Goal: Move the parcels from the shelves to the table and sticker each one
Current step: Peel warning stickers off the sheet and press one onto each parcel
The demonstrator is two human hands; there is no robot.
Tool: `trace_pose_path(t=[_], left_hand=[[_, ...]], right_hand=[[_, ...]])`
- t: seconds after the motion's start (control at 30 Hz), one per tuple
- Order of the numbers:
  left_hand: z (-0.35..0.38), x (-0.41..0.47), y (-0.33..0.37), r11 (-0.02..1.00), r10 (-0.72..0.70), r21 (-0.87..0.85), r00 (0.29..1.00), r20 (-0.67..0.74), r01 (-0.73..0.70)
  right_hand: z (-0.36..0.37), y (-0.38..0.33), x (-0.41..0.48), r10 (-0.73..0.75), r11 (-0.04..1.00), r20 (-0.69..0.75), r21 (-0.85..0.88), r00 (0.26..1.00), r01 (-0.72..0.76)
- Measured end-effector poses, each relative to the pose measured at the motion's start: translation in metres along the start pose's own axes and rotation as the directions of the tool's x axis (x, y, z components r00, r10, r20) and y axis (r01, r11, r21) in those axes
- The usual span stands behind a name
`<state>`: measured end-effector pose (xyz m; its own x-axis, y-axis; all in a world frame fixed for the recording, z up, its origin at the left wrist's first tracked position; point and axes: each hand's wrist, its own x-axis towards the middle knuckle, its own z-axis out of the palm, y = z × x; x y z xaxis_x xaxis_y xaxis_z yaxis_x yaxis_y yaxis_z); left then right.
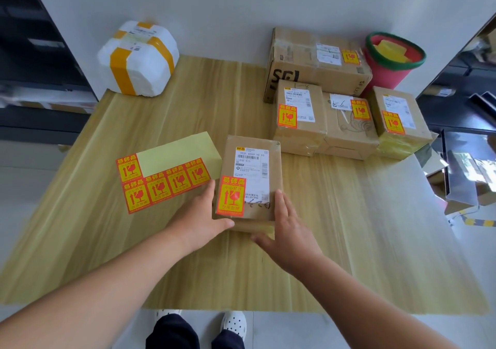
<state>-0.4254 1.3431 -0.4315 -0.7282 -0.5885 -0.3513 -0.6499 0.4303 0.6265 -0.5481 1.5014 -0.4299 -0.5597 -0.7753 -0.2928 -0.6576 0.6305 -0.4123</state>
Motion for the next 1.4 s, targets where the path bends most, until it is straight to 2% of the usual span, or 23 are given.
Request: trace_pose_path(t=[0.27,0.4,0.6,0.83,1.17,1.3,1.4], left_hand=[[-0.027,0.023,0.001,0.986,0.024,-0.158,0.987,-0.159,-0.049],[-0.058,0.052,0.007,0.973,0.032,-0.217,0.983,-0.183,-0.072],[-0.101,0.113,0.018,0.981,0.05,-0.177,0.98,-0.192,-0.084],[-0.138,0.202,0.016,0.988,0.037,-0.14,0.987,-0.154,-0.059],[-0.15,0.327,0.003,0.991,0.026,-0.13,0.993,-0.117,-0.042],[-0.145,0.363,0.01,0.988,0.059,-0.137,0.99,-0.129,-0.076],[-0.142,0.381,0.017,0.983,0.095,-0.146,0.985,-0.141,-0.116]], right_hand=[[-0.023,-0.029,0.046,-0.061,0.998,-0.17,-0.011,0.984,0.06],[-0.045,-0.046,0.08,-0.016,0.994,-0.203,-0.108,0.979,-0.006],[-0.072,-0.063,0.141,-0.009,0.981,-0.258,-0.189,0.966,-0.041],[-0.088,-0.081,0.237,0.003,0.997,-0.235,-0.074,0.972,-0.021],[-0.086,-0.082,0.36,0.136,0.987,-0.194,-0.055,0.972,-0.149],[-0.09,-0.074,0.389,0.189,0.963,-0.254,-0.143,0.948,-0.23],[-0.091,-0.071,0.405,0.157,0.954,-0.302,-0.201,0.94,-0.224]])
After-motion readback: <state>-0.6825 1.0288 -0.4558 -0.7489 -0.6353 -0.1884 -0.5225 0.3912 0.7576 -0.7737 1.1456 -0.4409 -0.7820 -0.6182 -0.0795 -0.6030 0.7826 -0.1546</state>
